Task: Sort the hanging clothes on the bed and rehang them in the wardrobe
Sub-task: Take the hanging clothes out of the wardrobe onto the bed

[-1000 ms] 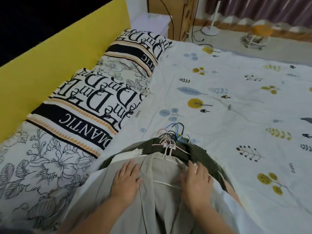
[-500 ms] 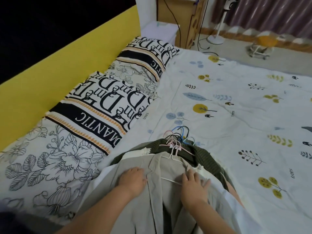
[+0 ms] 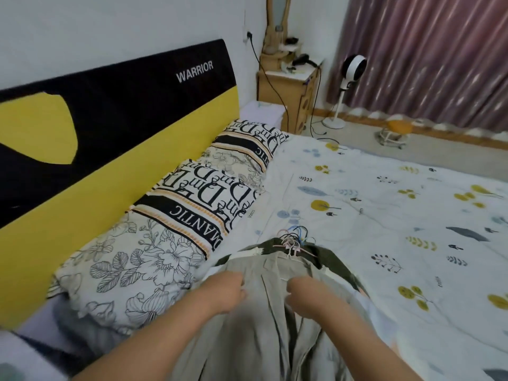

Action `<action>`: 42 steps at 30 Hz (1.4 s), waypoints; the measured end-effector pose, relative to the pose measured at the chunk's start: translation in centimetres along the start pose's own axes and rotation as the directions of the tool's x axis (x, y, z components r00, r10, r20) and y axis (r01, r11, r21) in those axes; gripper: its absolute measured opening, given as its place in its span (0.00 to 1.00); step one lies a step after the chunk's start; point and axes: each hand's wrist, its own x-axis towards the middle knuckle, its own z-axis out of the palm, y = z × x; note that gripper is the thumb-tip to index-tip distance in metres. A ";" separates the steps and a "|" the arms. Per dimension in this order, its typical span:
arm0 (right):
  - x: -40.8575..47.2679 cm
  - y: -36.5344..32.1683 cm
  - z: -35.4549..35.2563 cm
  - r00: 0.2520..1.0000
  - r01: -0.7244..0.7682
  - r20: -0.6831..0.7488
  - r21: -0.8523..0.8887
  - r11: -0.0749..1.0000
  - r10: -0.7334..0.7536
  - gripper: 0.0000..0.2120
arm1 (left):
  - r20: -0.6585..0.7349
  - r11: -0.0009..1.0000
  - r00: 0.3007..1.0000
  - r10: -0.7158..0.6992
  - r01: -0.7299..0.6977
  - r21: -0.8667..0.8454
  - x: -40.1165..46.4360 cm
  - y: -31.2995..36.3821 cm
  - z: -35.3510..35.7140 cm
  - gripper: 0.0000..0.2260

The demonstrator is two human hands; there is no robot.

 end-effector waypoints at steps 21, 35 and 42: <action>-23.3 -19.8 -7.8 0.769 0.570 -0.143 -0.285 0.770 -0.622 0.22 | -0.290 0.974 0.930 -0.228 0.217 -0.069 -34.3 -9.3 -5.9 0.22; -33.8 -27.2 -4.4 0.265 0.867 0.045 -0.448 0.218 -0.963 0.23 | -0.379 0.698 0.586 -0.716 0.601 -0.389 -52.2 -6.5 4.0 0.22; -41.5 -32.3 1.5 0.042 0.920 0.182 -0.391 -0.033 -0.982 0.25 | -0.276 0.472 0.382 -0.882 0.717 -0.513 -63.0 -4.9 10.5 0.24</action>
